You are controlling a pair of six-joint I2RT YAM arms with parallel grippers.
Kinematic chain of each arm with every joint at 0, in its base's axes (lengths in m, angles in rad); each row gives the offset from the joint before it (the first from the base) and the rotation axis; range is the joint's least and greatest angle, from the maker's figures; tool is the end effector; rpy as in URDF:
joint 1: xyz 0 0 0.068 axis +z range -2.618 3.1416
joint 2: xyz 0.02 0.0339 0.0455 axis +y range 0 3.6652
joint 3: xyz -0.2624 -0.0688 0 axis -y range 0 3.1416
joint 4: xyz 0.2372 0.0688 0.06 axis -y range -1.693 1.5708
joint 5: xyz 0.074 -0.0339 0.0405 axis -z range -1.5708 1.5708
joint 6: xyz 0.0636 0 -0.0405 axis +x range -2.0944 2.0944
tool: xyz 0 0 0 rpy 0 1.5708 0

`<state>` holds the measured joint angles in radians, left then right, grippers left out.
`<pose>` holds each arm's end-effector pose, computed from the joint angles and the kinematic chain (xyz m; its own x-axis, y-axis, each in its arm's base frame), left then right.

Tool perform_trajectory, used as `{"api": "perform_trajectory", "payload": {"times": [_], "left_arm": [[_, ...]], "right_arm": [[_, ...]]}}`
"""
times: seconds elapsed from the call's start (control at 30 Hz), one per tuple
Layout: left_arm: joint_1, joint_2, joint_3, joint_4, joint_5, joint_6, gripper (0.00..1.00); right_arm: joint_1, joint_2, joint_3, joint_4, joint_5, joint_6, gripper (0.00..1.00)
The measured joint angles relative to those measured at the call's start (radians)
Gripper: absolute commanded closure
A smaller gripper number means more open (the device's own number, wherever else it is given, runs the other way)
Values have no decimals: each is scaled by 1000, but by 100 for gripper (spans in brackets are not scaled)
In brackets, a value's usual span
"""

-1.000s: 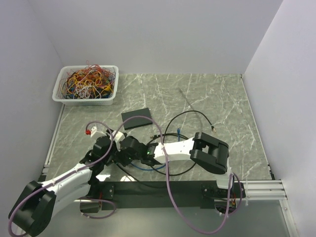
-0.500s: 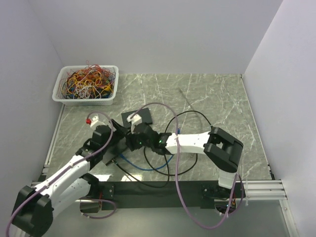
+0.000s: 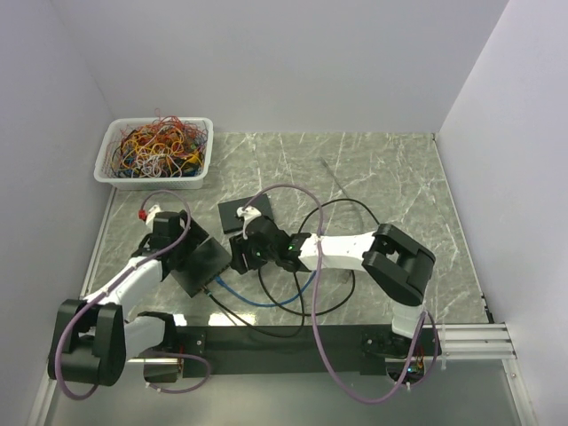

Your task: Insert the plug into the switch port

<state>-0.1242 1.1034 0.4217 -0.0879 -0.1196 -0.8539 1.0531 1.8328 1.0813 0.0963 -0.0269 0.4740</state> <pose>0.2215 -0.0200 0.1495 -0.4823 -0.6941 -0.5345 -0.4956 0.7193 -0.4869 0.2021 0.3583 0.1650 -0.6696 -0.2538 -0.6980 -0.6446 0.6653 0.3765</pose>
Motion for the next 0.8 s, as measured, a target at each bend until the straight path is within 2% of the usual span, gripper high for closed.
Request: {"api": "perform_trajectory", "payload": {"times": [0.27, 0.57, 0.8], "left_arm": [[14, 16, -1, 9, 51, -11, 10], [11, -191, -104, -11, 62, -63, 11], [0, -301, -124, -109, 38, -87, 9]], "right_arm": [[-2, 120, 101, -15, -117, 42, 37], [-21, 221, 217, -57, -197, 61, 37], [-32, 259, 269, -66, -245, 61, 37]]}}
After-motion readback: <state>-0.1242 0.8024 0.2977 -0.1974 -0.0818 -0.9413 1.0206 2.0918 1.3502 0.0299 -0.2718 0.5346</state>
